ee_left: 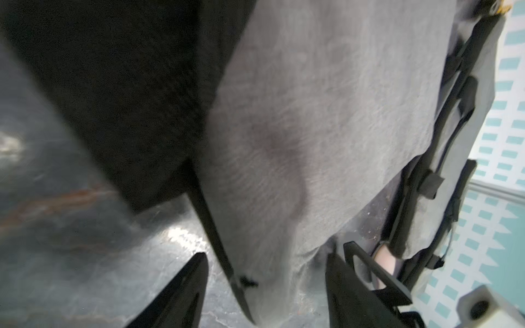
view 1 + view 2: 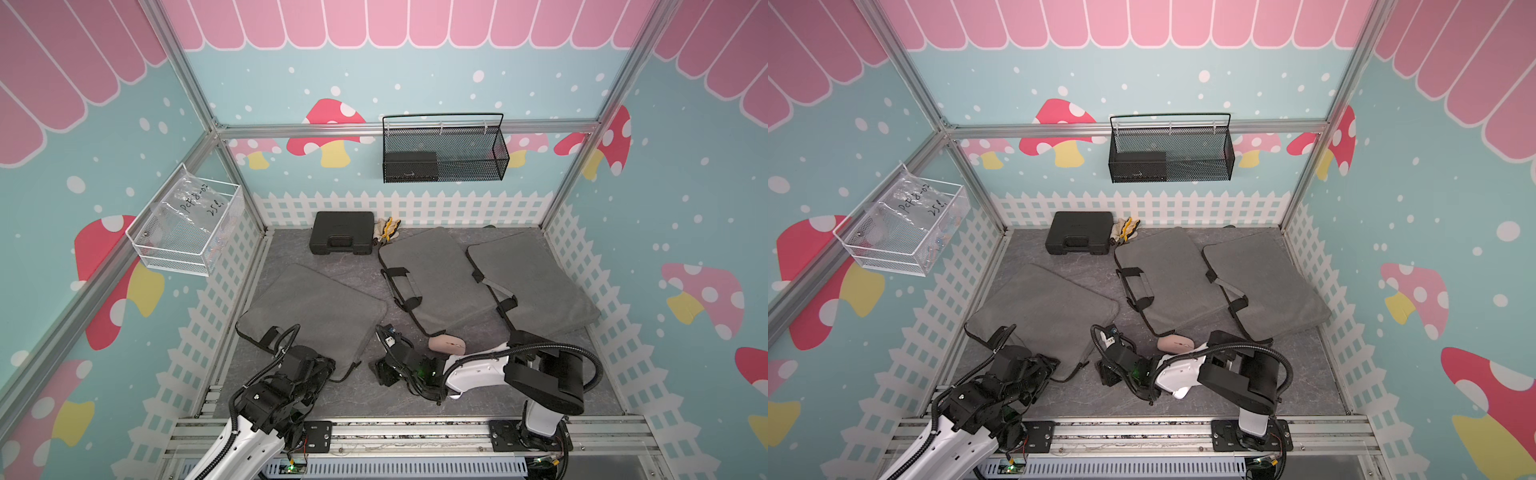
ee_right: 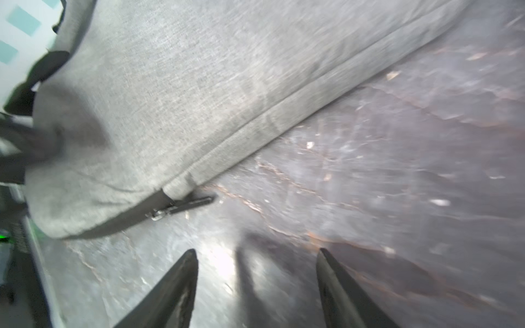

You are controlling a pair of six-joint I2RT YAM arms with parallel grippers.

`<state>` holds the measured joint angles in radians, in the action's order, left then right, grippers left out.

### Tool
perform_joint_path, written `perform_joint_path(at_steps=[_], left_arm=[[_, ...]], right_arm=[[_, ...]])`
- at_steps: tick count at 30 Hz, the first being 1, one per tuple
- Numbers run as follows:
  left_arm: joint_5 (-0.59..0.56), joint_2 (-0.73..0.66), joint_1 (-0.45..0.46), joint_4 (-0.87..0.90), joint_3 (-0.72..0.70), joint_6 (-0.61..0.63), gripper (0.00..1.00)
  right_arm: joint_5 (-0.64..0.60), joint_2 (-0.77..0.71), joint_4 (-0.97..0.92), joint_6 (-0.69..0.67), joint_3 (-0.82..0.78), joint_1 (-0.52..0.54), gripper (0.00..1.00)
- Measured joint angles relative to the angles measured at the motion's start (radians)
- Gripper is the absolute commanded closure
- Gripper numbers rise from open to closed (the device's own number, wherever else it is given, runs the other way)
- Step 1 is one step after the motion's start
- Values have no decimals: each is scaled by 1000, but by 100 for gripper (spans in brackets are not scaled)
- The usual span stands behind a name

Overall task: Put the mouse into the laptop bag
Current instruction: Zip the zipper on the zippered laptop bag, then adjust the zippered laptop bag at the center of the board.

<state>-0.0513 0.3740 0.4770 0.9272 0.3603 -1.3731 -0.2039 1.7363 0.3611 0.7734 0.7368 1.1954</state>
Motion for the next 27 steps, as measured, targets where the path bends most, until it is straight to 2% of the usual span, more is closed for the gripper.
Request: perform_joint_path(at_steps=[4,10,15,21,24,27], left_arm=[[-83,0,-6,80,100,17,10],[-162,30,-35,161,177,60,7],[-177,68,-95,184,190,116,7],[-158,72,-200,188,190,186,7],[-131,82,-249,172,184,218,7],[-85,109,-299,142,169,252,8]], right_arm=[[-7,-37,-2,-20,0,-41,21],[14,-20,-10,-60,81,-150,20],[45,69,-4,-82,206,-238,20],[111,259,-30,-97,359,-335,25],[146,325,-43,-105,423,-360,35],[166,342,-54,-114,470,-362,63]])
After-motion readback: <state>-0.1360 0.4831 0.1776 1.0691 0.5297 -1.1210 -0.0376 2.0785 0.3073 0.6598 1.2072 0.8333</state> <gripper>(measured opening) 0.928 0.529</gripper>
